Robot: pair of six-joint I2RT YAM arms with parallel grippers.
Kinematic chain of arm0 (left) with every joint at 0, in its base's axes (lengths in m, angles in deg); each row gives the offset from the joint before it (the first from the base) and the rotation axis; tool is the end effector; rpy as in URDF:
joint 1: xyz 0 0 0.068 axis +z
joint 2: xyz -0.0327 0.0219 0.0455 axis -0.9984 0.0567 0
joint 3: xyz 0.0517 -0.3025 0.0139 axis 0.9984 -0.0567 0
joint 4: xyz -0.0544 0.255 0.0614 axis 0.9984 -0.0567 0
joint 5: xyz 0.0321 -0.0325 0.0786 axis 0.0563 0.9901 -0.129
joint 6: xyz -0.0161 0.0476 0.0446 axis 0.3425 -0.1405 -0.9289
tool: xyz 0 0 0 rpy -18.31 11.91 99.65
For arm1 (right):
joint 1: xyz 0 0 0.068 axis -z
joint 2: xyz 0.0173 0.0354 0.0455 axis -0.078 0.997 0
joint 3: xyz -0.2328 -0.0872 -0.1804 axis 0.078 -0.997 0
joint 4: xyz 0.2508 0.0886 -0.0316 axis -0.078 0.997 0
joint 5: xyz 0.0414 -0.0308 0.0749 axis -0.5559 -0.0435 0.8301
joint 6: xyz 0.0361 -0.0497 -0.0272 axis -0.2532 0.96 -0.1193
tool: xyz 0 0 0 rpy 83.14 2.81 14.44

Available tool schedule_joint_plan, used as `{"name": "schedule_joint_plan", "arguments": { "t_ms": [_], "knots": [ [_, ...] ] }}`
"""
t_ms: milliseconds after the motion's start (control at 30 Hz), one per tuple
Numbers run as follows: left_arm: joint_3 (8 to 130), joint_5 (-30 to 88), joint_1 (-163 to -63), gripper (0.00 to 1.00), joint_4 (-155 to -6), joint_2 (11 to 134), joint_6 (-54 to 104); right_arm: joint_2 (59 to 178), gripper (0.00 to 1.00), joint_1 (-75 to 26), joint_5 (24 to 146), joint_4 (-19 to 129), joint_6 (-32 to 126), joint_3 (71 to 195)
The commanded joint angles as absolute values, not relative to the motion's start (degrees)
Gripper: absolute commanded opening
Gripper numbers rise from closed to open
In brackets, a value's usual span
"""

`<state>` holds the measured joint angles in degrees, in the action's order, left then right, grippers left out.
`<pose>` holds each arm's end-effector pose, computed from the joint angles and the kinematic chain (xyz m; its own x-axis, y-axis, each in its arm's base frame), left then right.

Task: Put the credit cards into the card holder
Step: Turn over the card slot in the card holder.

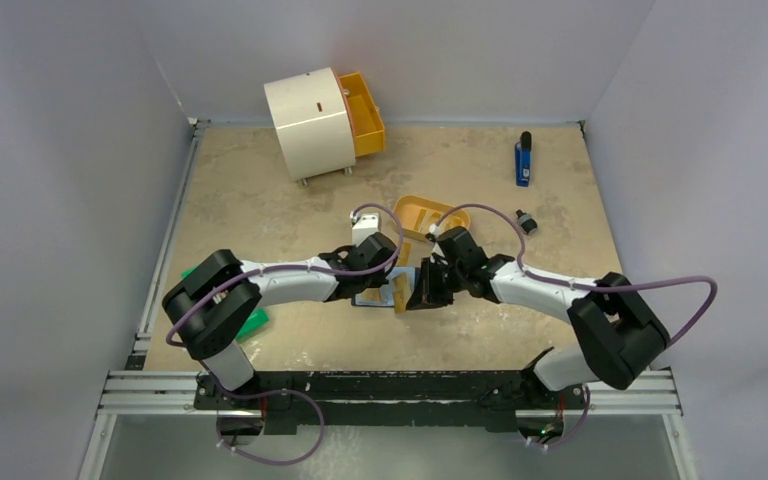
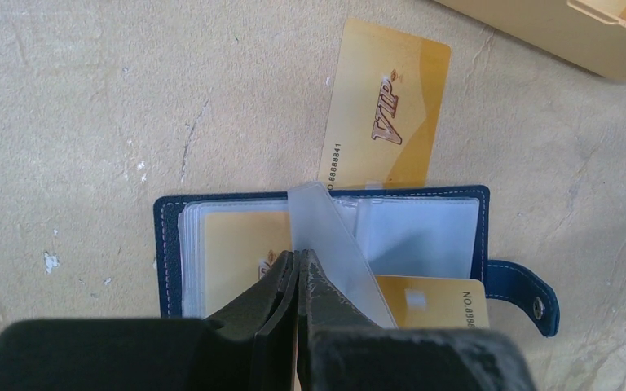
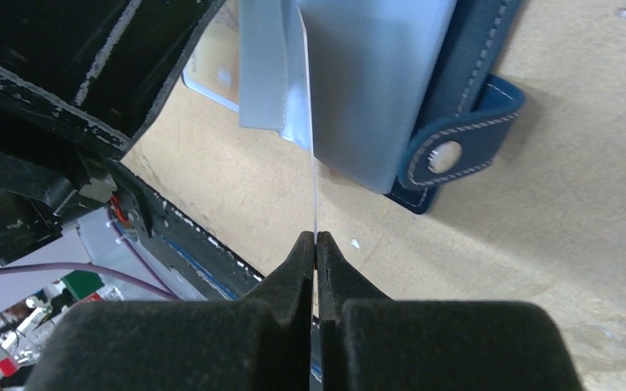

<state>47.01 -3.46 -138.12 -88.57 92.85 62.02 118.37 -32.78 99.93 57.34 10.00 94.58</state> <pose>0.2318 -0.2552 0.1772 -0.7426 -0.1678 -0.6483 0.0013 0.9678 -0.2519 0.2114 0.1864 0.1861 -0.9516 0.0824 -0.2962 -0.1461 0.7266 0.6714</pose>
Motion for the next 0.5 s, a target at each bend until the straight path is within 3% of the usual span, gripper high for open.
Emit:
{"name": "schedule_joint_plan", "arguments": {
  "t_ms": [0,133,467],
  "knots": [
    [46.02,-2.28,-137.66,0.00,-90.43,90.80,62.69,120.21,0.00,-34.20,101.85,55.34,11.38,97.71],
    [46.42,-2.58,-137.70,0.01,-91.79,89.00,62.91,120.93,0.00,-35.05,101.85,54.57,11.00,98.76],
    [47.00,-6.40,-137.72,0.17,-98.47,78.31,63.44,122.15,0.00,-36.63,101.55,55.01,11.52,102.86]
  ]
}}
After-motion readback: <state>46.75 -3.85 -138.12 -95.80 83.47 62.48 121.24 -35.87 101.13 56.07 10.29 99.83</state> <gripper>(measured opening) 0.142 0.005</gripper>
